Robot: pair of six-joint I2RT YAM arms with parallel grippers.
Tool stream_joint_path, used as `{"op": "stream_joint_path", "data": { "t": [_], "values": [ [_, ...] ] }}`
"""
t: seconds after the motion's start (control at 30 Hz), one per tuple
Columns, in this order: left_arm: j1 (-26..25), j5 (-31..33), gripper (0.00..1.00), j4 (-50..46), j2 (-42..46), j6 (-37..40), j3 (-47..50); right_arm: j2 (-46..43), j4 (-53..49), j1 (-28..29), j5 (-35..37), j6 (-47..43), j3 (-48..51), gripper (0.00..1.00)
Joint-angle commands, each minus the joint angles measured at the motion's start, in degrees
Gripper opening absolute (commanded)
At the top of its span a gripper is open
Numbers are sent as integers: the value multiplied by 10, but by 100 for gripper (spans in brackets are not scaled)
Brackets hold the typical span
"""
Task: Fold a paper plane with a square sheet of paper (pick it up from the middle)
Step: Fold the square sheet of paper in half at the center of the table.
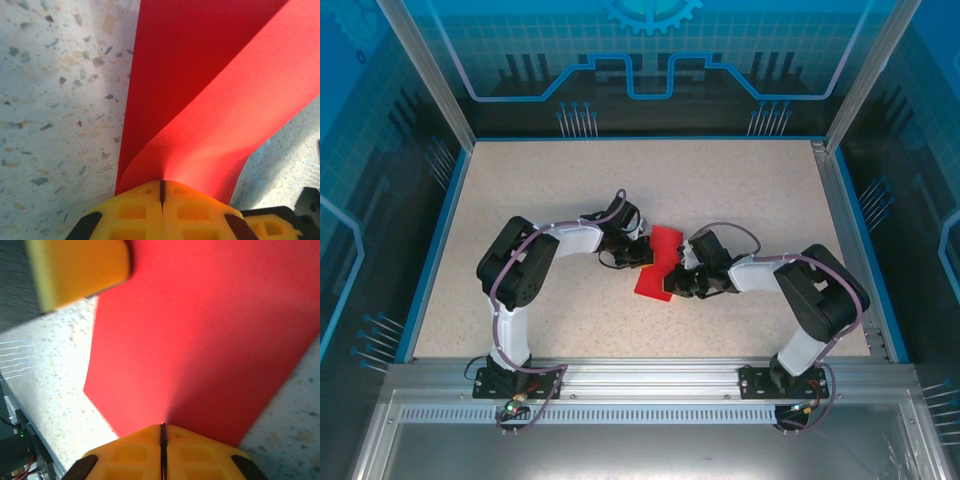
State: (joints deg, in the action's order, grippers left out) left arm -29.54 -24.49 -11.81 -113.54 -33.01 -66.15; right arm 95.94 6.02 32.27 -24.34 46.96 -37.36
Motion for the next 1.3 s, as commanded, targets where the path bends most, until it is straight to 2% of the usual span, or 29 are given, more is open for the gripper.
{"op": "stream_joint_path", "data": {
  "t": [0.0, 0.4, 0.57, 0.87, 1.27],
  "values": [
    [-6, 25, 0, -37, -19, 8, 11, 14, -30, 8, 23, 1, 12, 9],
    [-6, 25, 0, -39, -20, 8, 10, -54, -15, 14, -3, 16, 12, 10],
    [-6, 24, 0, -38, -20, 8, 10, -32, -11, 23, -14, 14, 11, 10],
    [-6, 24, 0, -38, -19, 9, 13, 11, -44, 25, 15, 4, 21, 11],
    [-6, 25, 0, -40, -17, 11, 14, -40, -61, 36, 1, -1, -10, 11]
  ]
}}
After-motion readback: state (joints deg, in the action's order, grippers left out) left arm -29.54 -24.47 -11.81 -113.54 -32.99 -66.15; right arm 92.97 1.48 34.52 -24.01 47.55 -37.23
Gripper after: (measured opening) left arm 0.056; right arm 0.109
